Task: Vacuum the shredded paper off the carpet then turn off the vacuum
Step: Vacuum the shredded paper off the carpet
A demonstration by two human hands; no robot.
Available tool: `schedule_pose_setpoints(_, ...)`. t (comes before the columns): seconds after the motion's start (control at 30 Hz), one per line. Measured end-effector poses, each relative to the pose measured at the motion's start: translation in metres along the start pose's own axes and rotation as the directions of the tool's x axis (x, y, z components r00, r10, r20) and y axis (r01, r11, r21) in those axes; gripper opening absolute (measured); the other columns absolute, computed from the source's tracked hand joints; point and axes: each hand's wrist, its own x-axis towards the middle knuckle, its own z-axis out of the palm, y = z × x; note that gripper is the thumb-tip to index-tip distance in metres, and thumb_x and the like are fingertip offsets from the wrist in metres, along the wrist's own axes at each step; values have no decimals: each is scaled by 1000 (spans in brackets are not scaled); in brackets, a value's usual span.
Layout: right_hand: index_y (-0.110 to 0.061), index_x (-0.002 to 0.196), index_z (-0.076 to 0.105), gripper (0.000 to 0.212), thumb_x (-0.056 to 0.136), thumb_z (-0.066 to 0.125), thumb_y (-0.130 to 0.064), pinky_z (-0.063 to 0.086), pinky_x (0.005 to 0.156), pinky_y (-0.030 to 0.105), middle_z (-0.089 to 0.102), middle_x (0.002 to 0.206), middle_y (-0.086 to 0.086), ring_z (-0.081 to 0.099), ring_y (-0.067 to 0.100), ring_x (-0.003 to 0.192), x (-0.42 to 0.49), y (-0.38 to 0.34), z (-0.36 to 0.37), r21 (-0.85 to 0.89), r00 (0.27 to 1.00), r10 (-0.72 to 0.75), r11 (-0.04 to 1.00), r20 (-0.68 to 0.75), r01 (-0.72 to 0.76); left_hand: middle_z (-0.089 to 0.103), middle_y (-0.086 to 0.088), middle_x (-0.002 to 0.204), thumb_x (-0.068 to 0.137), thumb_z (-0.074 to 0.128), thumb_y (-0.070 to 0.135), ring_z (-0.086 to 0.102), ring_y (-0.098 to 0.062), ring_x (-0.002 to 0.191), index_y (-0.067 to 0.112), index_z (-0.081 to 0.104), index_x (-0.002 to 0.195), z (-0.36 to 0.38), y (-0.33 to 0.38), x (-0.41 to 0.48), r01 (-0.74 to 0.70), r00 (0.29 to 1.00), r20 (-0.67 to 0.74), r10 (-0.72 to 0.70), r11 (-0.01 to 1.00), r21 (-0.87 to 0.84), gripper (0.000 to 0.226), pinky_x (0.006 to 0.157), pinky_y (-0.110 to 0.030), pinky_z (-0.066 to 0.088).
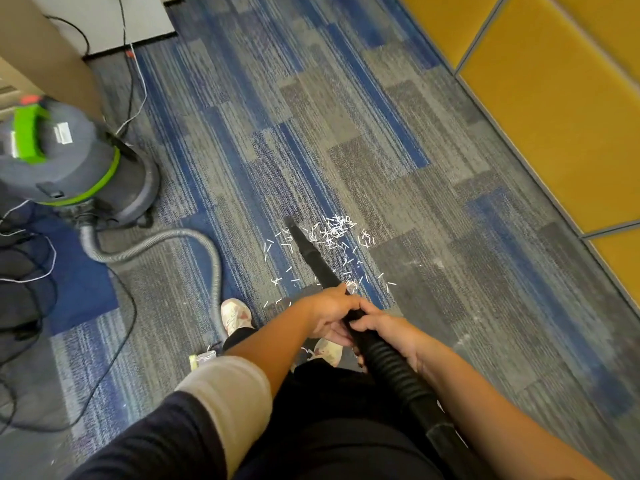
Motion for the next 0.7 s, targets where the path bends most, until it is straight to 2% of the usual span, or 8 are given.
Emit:
schedule_pose_setpoints(0.1, -33, 133, 39, 51, 92, 42, -2, 48, 36, 25, 55, 58, 14, 52, 21, 38, 2, -1, 4, -19, 1000, 17, 1000, 14, -17, 58, -6, 81, 100, 40, 15, 63, -18, 66, 28, 24, 138, -6, -5, -1, -12, 1000, -16, 12, 1000, -18, 43, 74, -36, 59)
schedule_pose_setpoints(0.17, -35, 134, 37, 52, 93, 42, -2, 48, 36, 25, 56, 53, 12, 52, 21, 38, 2, -1, 4, -17, 1000, 19, 1000, 21, -18, 57, -7, 81, 100, 40, 15, 63, -19, 68, 29, 27, 123, -6, -7, -4, -18, 1000, -15, 18, 999, -29, 30, 79, -37, 58)
schedule_pose_setpoints(0.23, -36, 131, 38, 50, 94, 39, -2, 48, 37, 24, 56, 49, 11, 52, 20, 37, 0, -1, 4, 4, 999, 12, 1000, 36, -12, 57, -9, 83, 100, 40, 13, 62, -20, 66, 26, 24, 112, -5, -7, -5, -14, 1000, -15, 14, 999, -30, 24, 67, -33, 58)
schedule_pose_setpoints(0.33, -34, 132, 39, 50, 94, 39, -2, 47, 36, 24, 57, 50, 11, 51, 21, 38, -2, 2, -1, 9, 1000, 4, 1000, 19, -5, 58, -12, 84, 99, 40, 13, 61, -20, 65, 25, 25, 110, 0, -5, -5, -15, 1000, -13, 14, 999, -29, 22, 52, -27, 56)
schedule_pose_setpoints(0.43, -33, 136, 39, 53, 93, 41, -2, 48, 36, 26, 56, 53, 12, 50, 22, 39, -2, 5, -5, 5, 1000, 8, 1000, -8, -8, 57, -12, 82, 99, 40, 13, 61, -20, 63, 25, 26, 110, 5, -3, -3, -16, 1000, -9, 16, 999, -31, 21, 50, -27, 55)
schedule_pose_setpoints(0.57, -34, 136, 37, 54, 93, 41, -3, 49, 37, 26, 58, 51, 11, 52, 22, 40, -2, 6, -4, 22, 1000, 10, 1000, -8, -9, 58, -12, 81, 100, 39, 12, 61, -20, 62, 29, 27, 125, 5, -4, -3, -17, 1000, -9, 17, 1000, -5, 33, 49, -27, 55)
schedule_pose_setpoints(0.63, -35, 134, 38, 53, 92, 42, -3, 48, 37, 26, 59, 50, 11, 53, 22, 40, -3, 6, -1, 42, 1000, 8, 999, 2, -8, 58, -11, 80, 100, 38, 12, 61, -20, 62, 29, 25, 117, 3, -2, -6, -12, 1000, -14, 12, 1000, 5, 27, 53, -28, 56)
schedule_pose_setpoints(0.7, -36, 132, 40, 51, 92, 41, -3, 48, 38, 26, 59, 50, 11, 53, 22, 39, -5, 6, 1, 64, 1000, -6, 998, 6, 6, 58, -11, 81, 100, 38, 12, 61, -19, 63, 27, 27, 121, 1, -1, -8, -14, 1000, -15, 14, 1000, 22, 29, 56, -28, 57)
